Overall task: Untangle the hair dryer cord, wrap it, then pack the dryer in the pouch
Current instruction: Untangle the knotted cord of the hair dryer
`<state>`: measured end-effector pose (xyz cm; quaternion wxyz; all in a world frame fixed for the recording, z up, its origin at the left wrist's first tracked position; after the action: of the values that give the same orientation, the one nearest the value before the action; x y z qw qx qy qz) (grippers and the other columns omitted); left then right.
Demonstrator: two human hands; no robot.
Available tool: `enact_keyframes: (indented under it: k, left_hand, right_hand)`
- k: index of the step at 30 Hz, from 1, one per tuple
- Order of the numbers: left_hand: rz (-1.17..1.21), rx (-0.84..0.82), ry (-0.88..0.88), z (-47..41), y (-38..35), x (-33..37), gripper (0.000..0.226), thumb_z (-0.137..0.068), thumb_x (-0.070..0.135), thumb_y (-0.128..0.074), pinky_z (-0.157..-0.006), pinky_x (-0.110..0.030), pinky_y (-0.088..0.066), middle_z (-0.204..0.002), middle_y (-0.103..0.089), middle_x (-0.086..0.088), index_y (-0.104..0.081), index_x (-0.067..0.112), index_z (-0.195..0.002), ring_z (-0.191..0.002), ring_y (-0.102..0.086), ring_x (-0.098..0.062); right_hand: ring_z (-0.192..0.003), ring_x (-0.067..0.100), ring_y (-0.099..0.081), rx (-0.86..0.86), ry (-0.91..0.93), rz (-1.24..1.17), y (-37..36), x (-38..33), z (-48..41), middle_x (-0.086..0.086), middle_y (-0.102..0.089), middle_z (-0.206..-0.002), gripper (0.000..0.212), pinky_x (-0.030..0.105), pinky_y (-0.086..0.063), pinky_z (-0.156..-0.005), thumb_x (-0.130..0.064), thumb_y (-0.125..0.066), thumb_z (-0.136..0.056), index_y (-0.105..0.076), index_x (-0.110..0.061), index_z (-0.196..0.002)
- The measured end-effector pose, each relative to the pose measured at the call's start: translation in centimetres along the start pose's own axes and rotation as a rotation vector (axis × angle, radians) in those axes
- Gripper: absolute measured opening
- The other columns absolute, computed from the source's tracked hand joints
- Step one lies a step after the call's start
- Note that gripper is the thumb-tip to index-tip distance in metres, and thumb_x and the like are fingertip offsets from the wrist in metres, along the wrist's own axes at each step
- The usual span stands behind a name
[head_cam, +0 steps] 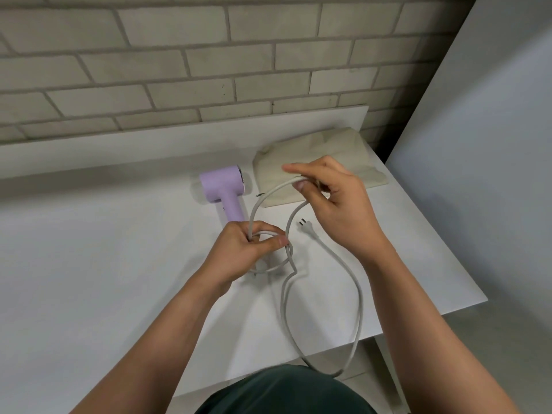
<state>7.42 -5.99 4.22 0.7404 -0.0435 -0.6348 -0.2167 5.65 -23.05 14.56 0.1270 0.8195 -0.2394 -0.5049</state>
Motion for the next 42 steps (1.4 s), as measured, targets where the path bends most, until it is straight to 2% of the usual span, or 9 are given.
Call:
enact_keyframes:
  k: [2,5,8,12,19,27,34,39,42]
  left_hand:
    - [0.042,0.010,0.018,-0.2,0.3,0.0,0.007,-0.086,0.022,-0.082,-0.070,-0.017,-0.044,-0.074,-0.075,0.013,-0.082,0.021,-0.093,-0.069,-0.066,-0.008]
    - [0.097,0.030,0.038,-0.6,1.0,0.0,0.007,-0.083,0.024,-0.084,-0.058,-0.019,-0.037,-0.067,-0.062,0.004,-0.083,0.022,-0.090,-0.063,-0.049,-0.012]
    - [0.115,0.001,0.048,-0.8,1.2,0.2,0.008,-0.083,0.026,-0.084,-0.054,-0.020,-0.037,-0.077,-0.060,-0.015,-0.083,0.024,-0.091,-0.070,-0.047,-0.021]
    - [0.098,-0.025,0.115,-0.8,1.3,-0.6,0.008,-0.085,0.020,-0.081,-0.055,-0.026,-0.034,-0.063,-0.064,0.008,-0.082,0.018,-0.093,-0.068,-0.044,-0.019]
    - [0.183,0.025,0.172,-0.6,1.2,-1.2,0.024,-0.089,0.036,-0.077,-0.056,-0.029,-0.030,-0.050,-0.050,0.019,-0.080,0.015,-0.101,-0.050,-0.037,-0.008]
    - [0.289,0.204,0.056,-1.0,3.5,-0.8,0.018,-0.090,0.035,-0.077,-0.052,-0.030,-0.027,-0.069,-0.030,0.002,-0.081,0.018,-0.096,-0.053,-0.032,-0.011]
    - [0.260,0.230,0.080,-1.3,4.3,-1.8,0.029,-0.082,0.039,-0.083,-0.050,-0.027,-0.019,-0.079,-0.038,-0.006,-0.077,0.011,-0.088,-0.054,-0.022,-0.017]
    - [0.261,0.186,0.142,-1.5,4.0,-2.0,0.035,-0.087,0.032,-0.080,-0.049,-0.027,-0.014,-0.058,-0.034,0.010,-0.070,-0.001,-0.094,-0.047,-0.018,-0.013]
    - [0.275,0.176,0.149,-1.6,3.9,-1.8,0.027,-0.087,0.032,-0.079,-0.046,-0.023,-0.017,-0.055,-0.031,0.012,-0.070,0.007,-0.092,-0.047,-0.018,-0.012]
  right_hand:
    - [-0.095,0.003,-0.060,0.047,-0.210,-0.111,0.4,2.5,0.5,-0.010,-0.061,-0.111,0.046,0.018,-0.051,-0.081,-0.010,-0.070,-0.096,-0.062,-0.026,-0.139]
    - [-0.114,0.004,-0.062,-0.093,-0.561,-0.212,-1.6,6.1,2.6,-0.013,-0.057,-0.133,0.072,0.021,-0.057,-0.087,-0.030,-0.082,-0.088,-0.045,-0.031,-0.151]
    - [-0.097,0.010,-0.068,-0.370,-0.694,-0.400,-5.1,7.1,4.7,-0.011,-0.070,-0.111,0.036,0.027,-0.055,-0.088,-0.030,-0.072,-0.097,-0.067,-0.021,-0.132]
    - [-0.077,0.008,-0.065,-0.343,-0.692,-0.453,-6.0,7.0,5.2,-0.007,-0.073,-0.089,0.011,0.027,-0.050,-0.081,-0.022,-0.068,-0.100,-0.078,-0.018,-0.099]
    - [-0.090,0.022,-0.077,-0.022,-0.612,-0.466,-3.6,5.9,3.1,0.003,-0.079,-0.099,0.011,0.036,-0.054,-0.085,-0.021,-0.056,-0.107,-0.056,-0.011,-0.103]
    - [-0.084,0.030,-0.079,0.175,-0.437,-0.438,0.2,4.6,1.8,0.012,-0.059,-0.095,0.013,0.042,-0.063,-0.086,-0.024,-0.053,-0.108,-0.052,-0.011,-0.107]
    - [-0.068,0.023,-0.076,0.421,-0.577,-0.311,3.9,8.8,3.5,0.010,-0.061,-0.090,0.009,0.047,-0.065,-0.078,-0.021,-0.057,-0.106,-0.056,-0.015,-0.112]
    - [-0.075,0.019,-0.077,0.187,-0.598,0.035,2.8,11.3,4.6,-0.003,-0.070,-0.084,0.014,0.051,-0.062,-0.080,-0.027,-0.057,-0.104,-0.054,-0.027,-0.117]
    - [-0.099,0.022,-0.071,-0.099,-0.604,0.406,0.7,11.8,5.2,-0.002,-0.070,-0.110,0.023,0.043,-0.055,-0.090,-0.026,-0.062,-0.100,-0.058,-0.026,-0.122]
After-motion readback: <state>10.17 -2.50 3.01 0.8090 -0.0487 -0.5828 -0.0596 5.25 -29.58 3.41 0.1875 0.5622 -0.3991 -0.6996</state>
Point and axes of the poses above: each hand's wrist, its own z-axis away from the middle knuckle, its own y-axis out of the back of the hand, x = y × z, the point moved 7 cm from there along -z, towards the middle knuckle
